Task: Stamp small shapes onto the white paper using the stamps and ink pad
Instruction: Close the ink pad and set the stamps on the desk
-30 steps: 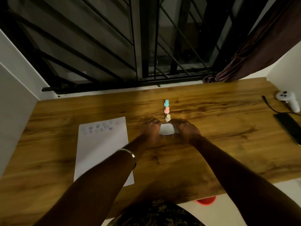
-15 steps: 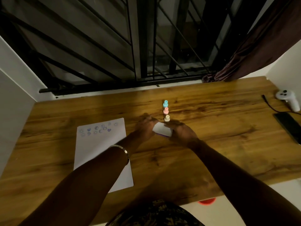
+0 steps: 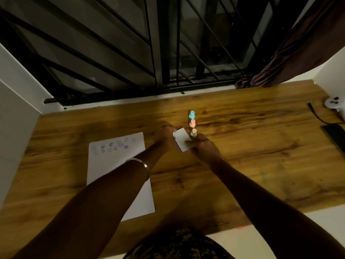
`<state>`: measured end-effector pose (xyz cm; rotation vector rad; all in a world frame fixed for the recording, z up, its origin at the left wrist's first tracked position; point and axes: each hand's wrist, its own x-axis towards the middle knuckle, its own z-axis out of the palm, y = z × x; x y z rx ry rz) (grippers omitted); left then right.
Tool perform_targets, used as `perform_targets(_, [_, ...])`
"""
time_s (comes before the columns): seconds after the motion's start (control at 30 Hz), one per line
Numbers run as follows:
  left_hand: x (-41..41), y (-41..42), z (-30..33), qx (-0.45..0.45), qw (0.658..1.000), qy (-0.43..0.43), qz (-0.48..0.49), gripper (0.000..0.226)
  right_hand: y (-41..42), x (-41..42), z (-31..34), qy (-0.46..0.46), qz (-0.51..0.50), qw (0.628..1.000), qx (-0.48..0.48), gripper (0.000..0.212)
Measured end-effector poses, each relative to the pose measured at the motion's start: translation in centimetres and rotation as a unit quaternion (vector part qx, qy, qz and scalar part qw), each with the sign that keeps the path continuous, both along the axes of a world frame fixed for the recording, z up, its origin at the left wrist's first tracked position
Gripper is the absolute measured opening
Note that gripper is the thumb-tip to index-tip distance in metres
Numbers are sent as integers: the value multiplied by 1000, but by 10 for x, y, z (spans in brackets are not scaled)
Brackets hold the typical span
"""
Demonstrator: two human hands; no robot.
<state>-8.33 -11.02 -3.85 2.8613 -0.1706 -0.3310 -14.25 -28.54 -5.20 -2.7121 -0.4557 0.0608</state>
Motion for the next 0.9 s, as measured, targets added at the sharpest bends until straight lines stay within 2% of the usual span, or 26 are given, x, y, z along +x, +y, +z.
perform_targets(0.2, [9, -6, 0, -49, 997, -20, 54, 40, 5, 11, -8, 16, -20, 998, -57, 40])
perform_targets(0.4, [25, -7, -2, -79, 995, -7, 57, 39, 10, 26, -8, 7, -41, 993, -107, 40])
perform_targets(0.9, [50, -19, -10, -176, 982, 30, 64, 48, 3, 41, -3, 1, -66, 990, -128, 42])
